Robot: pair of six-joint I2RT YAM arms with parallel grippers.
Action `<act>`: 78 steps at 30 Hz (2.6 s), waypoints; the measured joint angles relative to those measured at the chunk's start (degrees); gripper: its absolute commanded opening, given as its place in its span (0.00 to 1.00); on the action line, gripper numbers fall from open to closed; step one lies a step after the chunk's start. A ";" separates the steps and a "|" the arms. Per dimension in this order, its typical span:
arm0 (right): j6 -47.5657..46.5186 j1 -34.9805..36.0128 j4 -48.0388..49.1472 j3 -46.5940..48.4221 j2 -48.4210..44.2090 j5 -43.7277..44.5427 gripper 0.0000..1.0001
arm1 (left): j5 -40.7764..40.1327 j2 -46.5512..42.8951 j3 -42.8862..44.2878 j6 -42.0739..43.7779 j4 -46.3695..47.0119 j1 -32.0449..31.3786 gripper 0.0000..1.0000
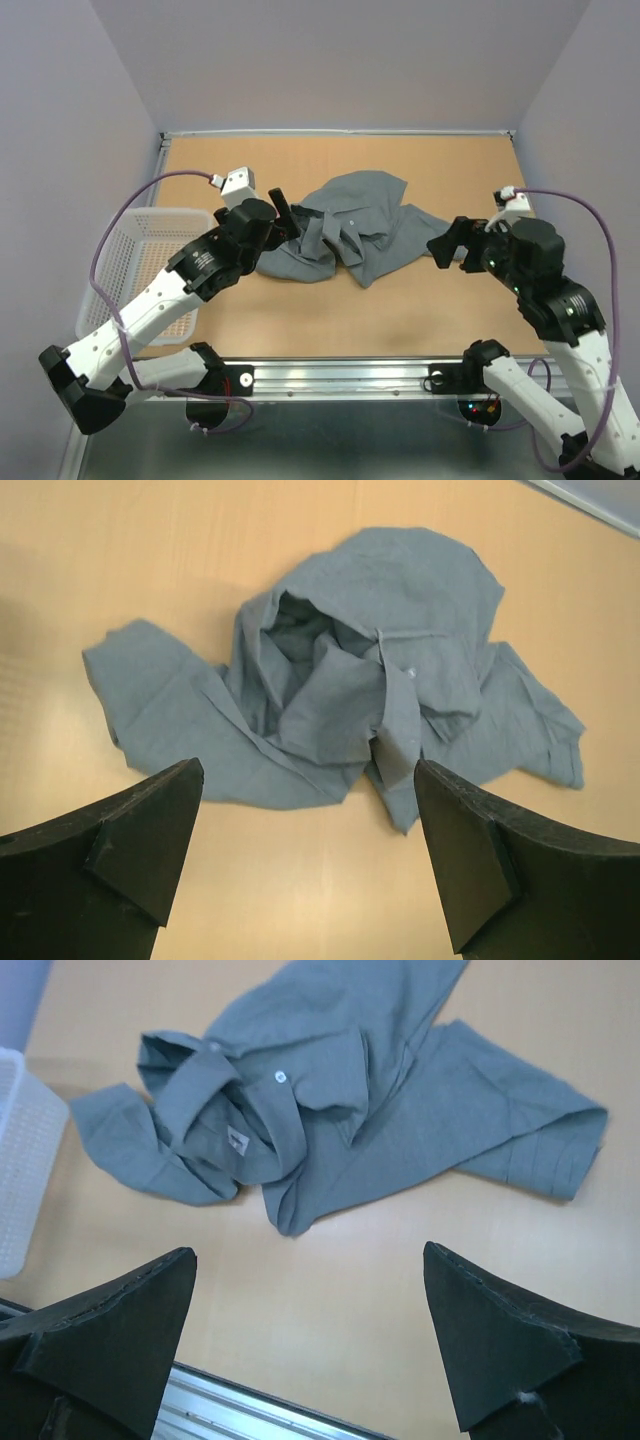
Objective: Fold and stack the long sleeve shirts
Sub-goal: Move the shirt to the center of the board, then flatten the shirt out
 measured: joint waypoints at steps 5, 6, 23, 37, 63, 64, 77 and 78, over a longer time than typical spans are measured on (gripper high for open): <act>2.51 0.00 0.98 -0.52 13.62 -2.38 0.93 | 4.52 -0.61 -2.32 -1.38 -0.85 0.79 0.99; 3.04 0.00 2.05 -1.27 16.13 -2.82 0.91 | 5.46 0.70 -2.58 -0.87 -0.66 1.05 0.99; 13.25 0.00 18.93 -4.26 48.74 3.54 0.72 | 17.25 32.76 9.53 21.46 8.24 1.42 0.99; 13.33 -0.09 27.32 -3.98 61.24 6.08 0.69 | 22.40 32.72 6.10 28.41 14.45 -1.22 0.99; -0.26 3.02 31.85 -1.79 42.77 -7.13 0.65 | 25.38 24.09 -0.68 16.26 20.90 12.81 0.95; -0.68 4.50 32.39 -1.70 42.95 -8.24 0.65 | 25.68 24.09 -1.11 16.06 21.22 13.03 0.95; -3.39 12.39 37.66 -1.70 54.07 -13.73 0.44 | 29.75 24.26 -6.27 14.21 24.41 14.60 0.95; -3.72 12.37 37.79 -1.70 54.07 -13.73 0.40 | 29.88 24.26 -6.99 14.23 24.85 14.60 0.95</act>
